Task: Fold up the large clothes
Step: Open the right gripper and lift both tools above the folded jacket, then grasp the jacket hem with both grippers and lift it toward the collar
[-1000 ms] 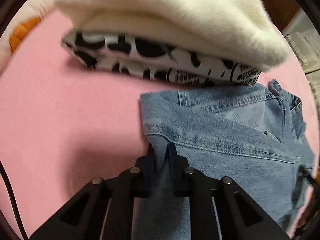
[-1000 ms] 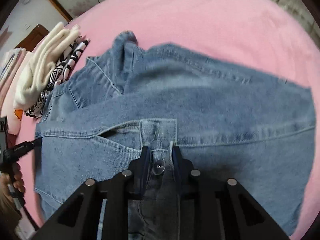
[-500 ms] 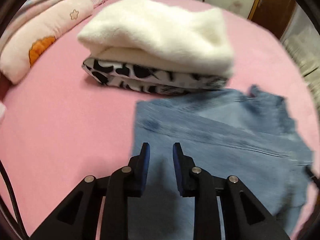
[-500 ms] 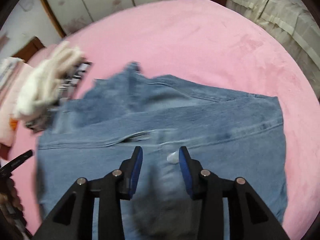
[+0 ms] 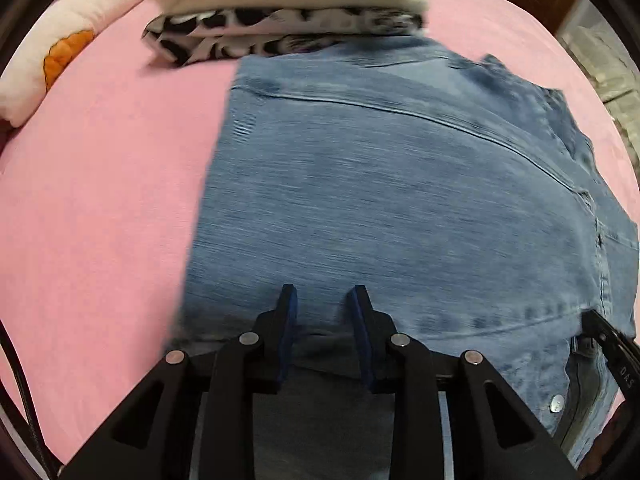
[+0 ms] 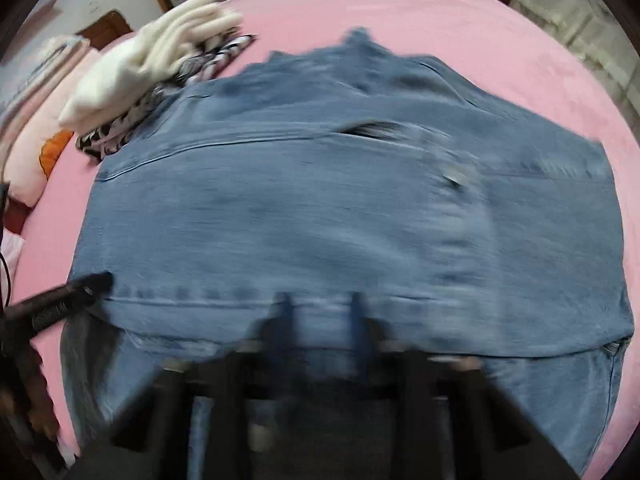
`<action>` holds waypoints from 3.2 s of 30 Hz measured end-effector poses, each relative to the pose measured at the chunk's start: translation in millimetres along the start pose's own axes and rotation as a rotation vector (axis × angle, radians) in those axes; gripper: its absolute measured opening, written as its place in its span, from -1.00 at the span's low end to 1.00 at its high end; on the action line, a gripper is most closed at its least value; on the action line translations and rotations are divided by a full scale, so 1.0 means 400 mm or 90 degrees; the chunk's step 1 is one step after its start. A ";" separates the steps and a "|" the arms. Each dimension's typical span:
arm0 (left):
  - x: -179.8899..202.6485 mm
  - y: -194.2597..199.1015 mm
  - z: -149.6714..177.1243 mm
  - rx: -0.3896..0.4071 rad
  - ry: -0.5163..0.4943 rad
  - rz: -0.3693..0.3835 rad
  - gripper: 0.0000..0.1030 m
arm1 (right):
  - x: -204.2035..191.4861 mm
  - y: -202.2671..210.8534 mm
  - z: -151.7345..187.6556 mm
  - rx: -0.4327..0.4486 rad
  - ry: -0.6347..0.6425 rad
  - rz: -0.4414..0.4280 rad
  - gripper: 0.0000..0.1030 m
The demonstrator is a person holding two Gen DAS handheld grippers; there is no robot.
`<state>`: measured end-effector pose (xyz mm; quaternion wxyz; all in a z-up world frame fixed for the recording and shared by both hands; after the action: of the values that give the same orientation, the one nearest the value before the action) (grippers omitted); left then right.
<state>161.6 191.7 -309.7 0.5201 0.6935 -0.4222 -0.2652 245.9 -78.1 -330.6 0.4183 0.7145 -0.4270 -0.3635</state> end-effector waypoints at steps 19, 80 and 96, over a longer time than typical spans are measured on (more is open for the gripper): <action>0.018 0.243 0.018 -0.004 0.055 -0.003 0.14 | 0.118 0.262 0.016 -0.008 -0.077 -0.061 -0.72; -0.326 0.194 0.614 -0.149 0.130 0.096 0.44 | 0.480 0.322 0.643 -0.112 -0.234 0.006 -0.01; -0.343 0.174 0.648 -0.184 -0.022 0.156 0.65 | 0.433 0.279 0.659 -0.148 -0.168 -0.085 0.11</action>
<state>-138.2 173.7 -336.1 0.6356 0.5503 -0.4696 -0.2695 44.9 -344.1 -358.9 0.4130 0.6343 -0.3848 -0.5282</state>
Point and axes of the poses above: each gripper's, at about its wrist camera, not at the fingertips, and y roughly against the way its jaws point, x to its right, z to its underside, the point moved 10 cm from there along -y, roughly the way its jaws point, and after that the axes turned 3 degrees about x, right-handed, at the moved point
